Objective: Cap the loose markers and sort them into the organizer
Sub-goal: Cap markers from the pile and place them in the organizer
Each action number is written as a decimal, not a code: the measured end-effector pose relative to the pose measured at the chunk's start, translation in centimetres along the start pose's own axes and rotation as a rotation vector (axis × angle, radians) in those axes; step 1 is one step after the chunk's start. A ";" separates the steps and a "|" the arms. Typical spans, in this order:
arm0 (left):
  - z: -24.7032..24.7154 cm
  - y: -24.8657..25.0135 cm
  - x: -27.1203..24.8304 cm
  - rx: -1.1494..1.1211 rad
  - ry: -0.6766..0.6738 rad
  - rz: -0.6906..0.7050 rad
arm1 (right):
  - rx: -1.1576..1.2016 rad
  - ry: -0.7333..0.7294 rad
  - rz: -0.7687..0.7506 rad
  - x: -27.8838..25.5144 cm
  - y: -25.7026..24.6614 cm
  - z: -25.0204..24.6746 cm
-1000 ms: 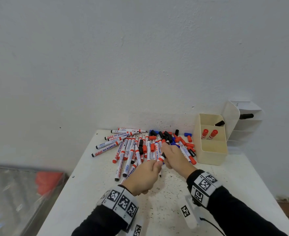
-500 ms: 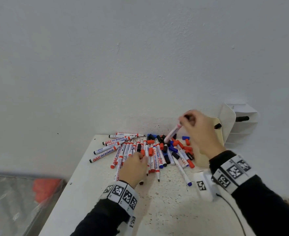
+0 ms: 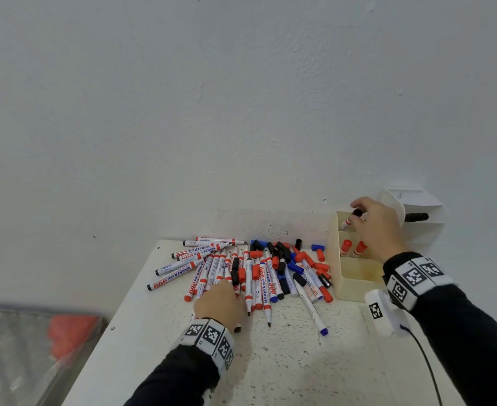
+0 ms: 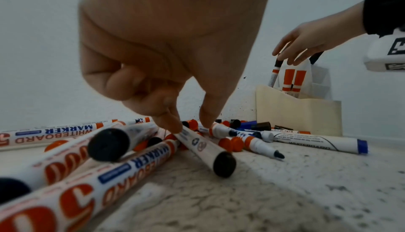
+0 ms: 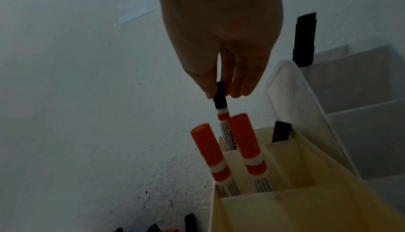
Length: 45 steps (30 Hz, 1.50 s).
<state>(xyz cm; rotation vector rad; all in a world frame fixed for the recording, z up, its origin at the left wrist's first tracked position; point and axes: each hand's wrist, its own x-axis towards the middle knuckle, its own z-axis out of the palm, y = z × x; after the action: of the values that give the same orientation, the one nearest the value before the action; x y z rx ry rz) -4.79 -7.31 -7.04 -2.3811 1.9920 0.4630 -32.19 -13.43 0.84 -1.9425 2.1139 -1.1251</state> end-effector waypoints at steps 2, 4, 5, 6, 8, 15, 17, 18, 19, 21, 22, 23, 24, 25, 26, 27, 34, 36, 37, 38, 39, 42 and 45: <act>-0.1 0.0 0.1 0.003 -0.008 -0.008 | -0.077 -0.045 0.007 0.1 0.2 0.5; -0.2 0.0 0.1 0.010 -0.016 -0.017 | -0.137 -0.110 0.029 0.2 0.4 0.7; -0.3 0.0 0.1 0.011 -0.017 -0.017 | -0.160 -0.161 0.051 0.3 0.5 0.8; -0.3 0.0 0.1 0.011 -0.015 -0.016 | -0.182 -0.218 0.073 0.3 0.4 0.8; -0.4 0.0 0.1 0.007 -0.017 -0.017 | -0.200 -0.270 0.077 0.2 0.1 0.9; -0.6 -0.2 0.0 -0.069 -0.008 -0.048 | -0.020 -0.101 -0.114 -2.0 -5.3 0.2; -0.8 -0.3 -0.1 -0.120 0.015 -0.046 | 0.033 -0.264 -0.090 -3.3 -6.7 1.3; -0.8 -0.3 -0.1 -0.151 0.030 -0.042 | 0.015 -0.362 -0.069 -3.8 -6.9 2.4; -0.9 -0.3 -0.3 -0.182 0.046 -0.034 | -0.022 -0.452 -0.048 -4.4 -6.7 3.7; -1.0 -0.3 -0.7 -0.242 0.080 -0.010 | -0.113 -0.564 0.009 -5.3 -5.6 6.5; -1.1 -0.3 -0.8 -0.278 0.093 0.009 | -0.164 -0.581 0.035 -5.8 -4.9 7.7; -1.1 -0.3 -1.0 -0.315 0.103 0.033 | -0.212 -0.572 0.051 -6.3 -4.2 8.7; -1.1 -0.2 -1.1 -0.347 0.112 0.057 | -0.251 -0.553 0.059 -6.6 -3.7 9.5; -1.1 -0.2 -1.2 -0.375 0.118 0.077 | -0.279 -0.535 0.066 -6.9 -3.2 10.1; -1.0 -0.2 -1.3 -0.400 0.121 0.095 | -0.294 -0.517 0.071 -7.0 -2.9 10.5; -1.0 -0.2 -1.3 -0.421 0.123 0.108 | -0.301 -0.503 0.072 -7.1 -2.7 10.8; -0.4 -0.5 -1.7 -0.376 0.137 0.214 | -0.020 -0.411 0.048 -7.1 -3.7 9.8; -0.2 -0.5 -1.8 -0.311 0.141 0.247 | 0.177 -0.366 0.009 -7.3 -4.8 8.7; -0.1 -0.5 -1.8 -0.295 0.145 0.263 | 0.243 -0.374 -0.002 -7.4 -5.3 8.3; -0.1 -0.5 -1.9 -0.281 0.154 0.276 | 0.273 -0.404 -0.017 -7.5 -5.6 8.0; -0.1 -0.4 -2.0 -0.269 0.162 0.284 | 0.269 -0.449 -0.039 -7.6 -6.0 7.7; -0.1 -0.5 -2.4 -0.247 0.185 0.316 | 0.261 -0.530 -0.097 -8.2 -6.5 7.4; -0.1 -0.6 -2.8 -0.237 0.192 0.336 | 0.327 -0.517 -0.060 -8.7 -6.6 7.3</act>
<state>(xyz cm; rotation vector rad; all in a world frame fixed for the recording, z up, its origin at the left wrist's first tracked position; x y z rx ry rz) -4.58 -4.52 -6.43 -2.2940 2.5770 0.5177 -21.24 -8.69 -4.61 -1.8881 1.5138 -0.7957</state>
